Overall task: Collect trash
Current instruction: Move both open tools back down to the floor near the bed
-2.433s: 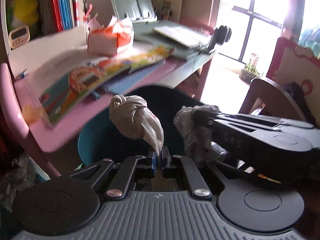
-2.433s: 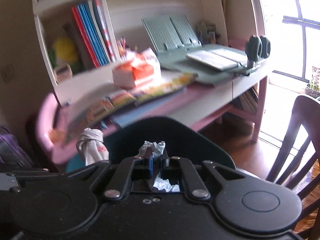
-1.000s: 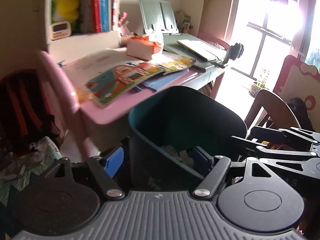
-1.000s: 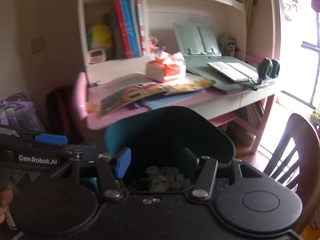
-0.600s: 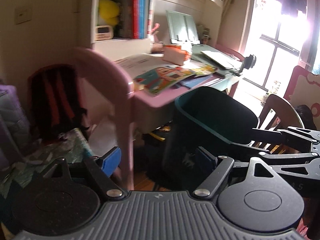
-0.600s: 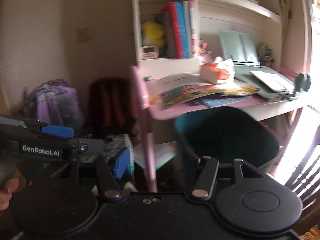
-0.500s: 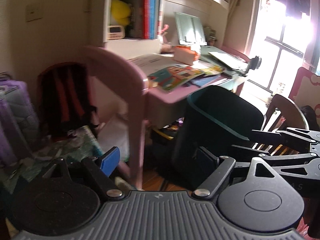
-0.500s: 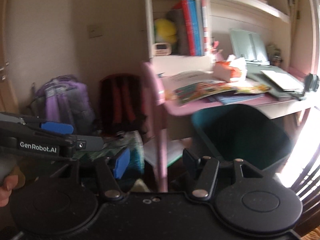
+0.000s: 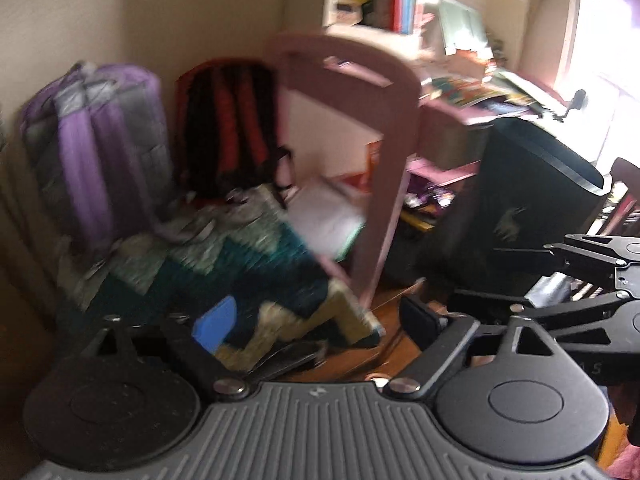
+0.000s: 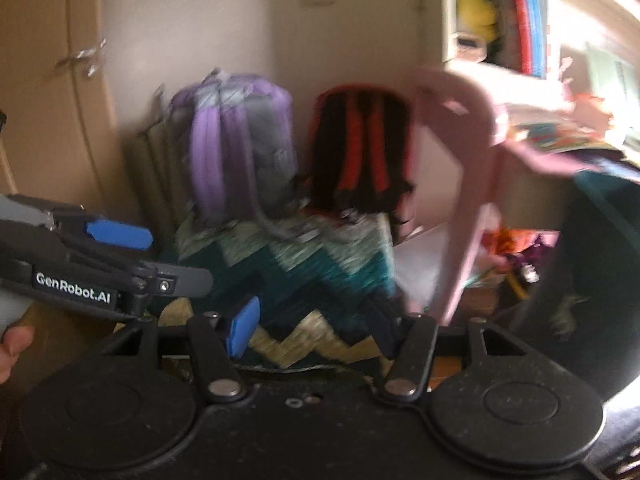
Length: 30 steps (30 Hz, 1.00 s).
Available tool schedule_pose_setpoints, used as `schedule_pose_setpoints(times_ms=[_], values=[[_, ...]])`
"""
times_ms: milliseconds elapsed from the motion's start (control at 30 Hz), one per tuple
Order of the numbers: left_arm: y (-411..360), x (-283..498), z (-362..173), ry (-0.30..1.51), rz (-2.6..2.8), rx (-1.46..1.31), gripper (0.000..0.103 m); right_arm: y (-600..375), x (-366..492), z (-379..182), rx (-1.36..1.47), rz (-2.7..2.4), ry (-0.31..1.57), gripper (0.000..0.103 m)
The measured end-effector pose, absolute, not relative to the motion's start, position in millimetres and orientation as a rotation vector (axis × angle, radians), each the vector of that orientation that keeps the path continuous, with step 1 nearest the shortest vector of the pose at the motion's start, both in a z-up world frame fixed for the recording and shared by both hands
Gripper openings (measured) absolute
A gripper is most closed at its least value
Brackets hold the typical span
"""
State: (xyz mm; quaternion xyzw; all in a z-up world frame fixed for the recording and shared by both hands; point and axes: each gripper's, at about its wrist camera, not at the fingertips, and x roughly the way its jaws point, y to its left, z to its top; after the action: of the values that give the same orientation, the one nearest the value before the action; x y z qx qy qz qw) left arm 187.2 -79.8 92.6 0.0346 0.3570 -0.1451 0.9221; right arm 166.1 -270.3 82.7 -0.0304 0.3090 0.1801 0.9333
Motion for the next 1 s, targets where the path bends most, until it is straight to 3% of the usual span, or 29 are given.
schedule_pose_setpoints(times_ms=[100,333,667,1000], values=[[-55,187,63,0.732,-0.242,0.053,0.101,-248,175,52,-0.081,0.416,0.678,0.059],[-1,206,-31,0.780,-0.106,-0.036,0.103,-195,195,-43,-0.147,0.495,0.791,0.059],[48,235,-191,1.043,0.052,-0.099,0.103,-164,251,-192,-0.093,0.482,1.081,0.059],[36,250,-337,1.335,0.124,-0.032,0.103,-140,321,-317,-0.113,0.442,1.287,0.059]])
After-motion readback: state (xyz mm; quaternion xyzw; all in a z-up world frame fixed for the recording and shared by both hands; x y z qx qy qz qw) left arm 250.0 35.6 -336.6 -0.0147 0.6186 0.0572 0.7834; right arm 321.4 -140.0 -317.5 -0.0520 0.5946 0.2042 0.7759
